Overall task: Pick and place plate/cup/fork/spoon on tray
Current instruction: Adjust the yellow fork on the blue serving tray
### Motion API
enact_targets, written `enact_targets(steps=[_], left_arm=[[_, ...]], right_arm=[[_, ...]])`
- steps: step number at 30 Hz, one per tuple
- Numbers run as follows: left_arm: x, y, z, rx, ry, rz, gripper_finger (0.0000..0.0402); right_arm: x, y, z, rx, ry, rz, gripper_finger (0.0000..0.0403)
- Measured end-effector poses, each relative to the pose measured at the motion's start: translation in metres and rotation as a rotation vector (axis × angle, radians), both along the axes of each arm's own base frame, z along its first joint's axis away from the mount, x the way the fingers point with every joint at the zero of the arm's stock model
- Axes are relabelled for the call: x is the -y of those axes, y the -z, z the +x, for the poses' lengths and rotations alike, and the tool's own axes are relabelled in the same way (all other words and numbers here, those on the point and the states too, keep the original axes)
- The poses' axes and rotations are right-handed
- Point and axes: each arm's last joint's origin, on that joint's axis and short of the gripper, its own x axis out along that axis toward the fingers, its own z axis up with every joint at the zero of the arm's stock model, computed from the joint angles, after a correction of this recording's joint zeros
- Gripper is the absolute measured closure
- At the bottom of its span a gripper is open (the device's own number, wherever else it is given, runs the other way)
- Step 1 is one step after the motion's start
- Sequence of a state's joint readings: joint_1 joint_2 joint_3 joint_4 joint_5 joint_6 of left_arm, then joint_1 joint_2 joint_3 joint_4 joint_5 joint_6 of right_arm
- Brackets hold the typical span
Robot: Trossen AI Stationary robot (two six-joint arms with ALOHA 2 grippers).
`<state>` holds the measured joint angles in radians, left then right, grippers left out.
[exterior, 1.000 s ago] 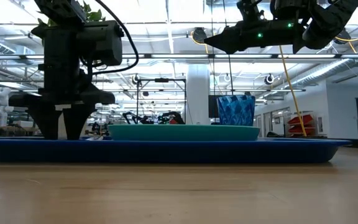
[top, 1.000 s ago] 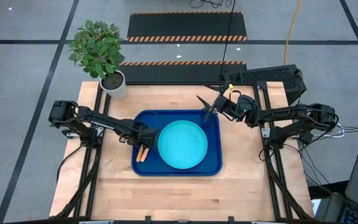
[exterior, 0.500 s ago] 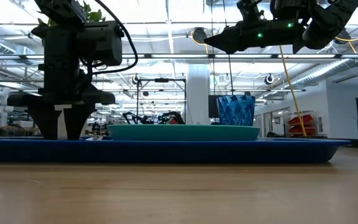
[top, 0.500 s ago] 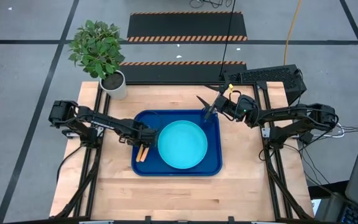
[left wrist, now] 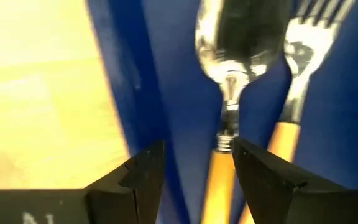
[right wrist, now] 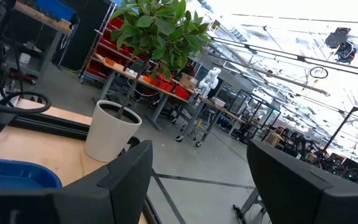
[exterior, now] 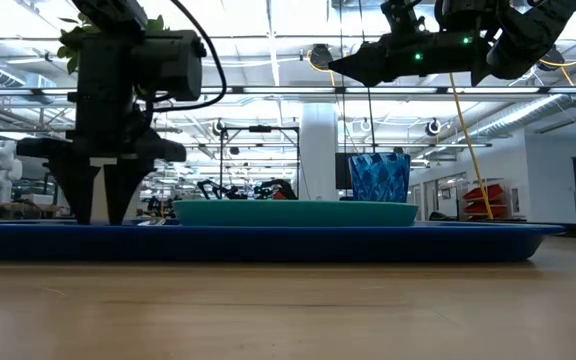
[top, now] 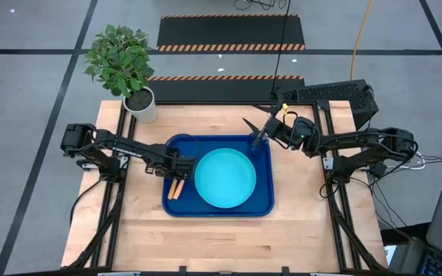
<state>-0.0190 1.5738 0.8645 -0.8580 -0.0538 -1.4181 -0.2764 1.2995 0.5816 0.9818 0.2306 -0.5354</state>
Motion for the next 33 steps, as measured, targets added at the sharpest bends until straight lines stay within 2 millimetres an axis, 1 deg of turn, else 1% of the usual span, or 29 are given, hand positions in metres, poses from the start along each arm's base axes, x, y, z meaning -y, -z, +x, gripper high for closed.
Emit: enact_targets(steps=[4,15,18,21,24,27,33], left_arm=[[-0.001,0.000,-0.002,-0.025,-0.019,0.030,0.0211],[-0.001,-0.001,0.000,0.003,-0.019,0.038,0.0211],[-0.001,-0.003,0.004,0.027,-0.011,0.044,0.0211],[-0.002,-0.008,0.011,0.078,0.045,0.071,0.0211],[-0.002,-0.022,0.022,0.119,0.122,0.154,0.0211],[-0.002,-0.043,0.032,0.135,0.186,0.272,0.0211],[0.000,-0.105,0.045,0.112,0.315,0.530,0.0211]], right_arm=[[0.000,0.000,0.000,0.000,0.000,0.000,0.0149],[0.000,0.000,0.000,0.000,0.000,0.000,0.0149],[0.000,0.000,0.000,0.000,0.000,0.000,0.0149],[0.000,0.000,0.000,0.000,0.000,0.000,0.0149],[0.000,0.000,0.000,0.003,-0.002,0.005,0.0149],[0.000,0.000,0.000,0.011,-0.004,0.019,0.0149],[0.000,0.000,0.000,0.013,-0.008,0.022,0.0149]])
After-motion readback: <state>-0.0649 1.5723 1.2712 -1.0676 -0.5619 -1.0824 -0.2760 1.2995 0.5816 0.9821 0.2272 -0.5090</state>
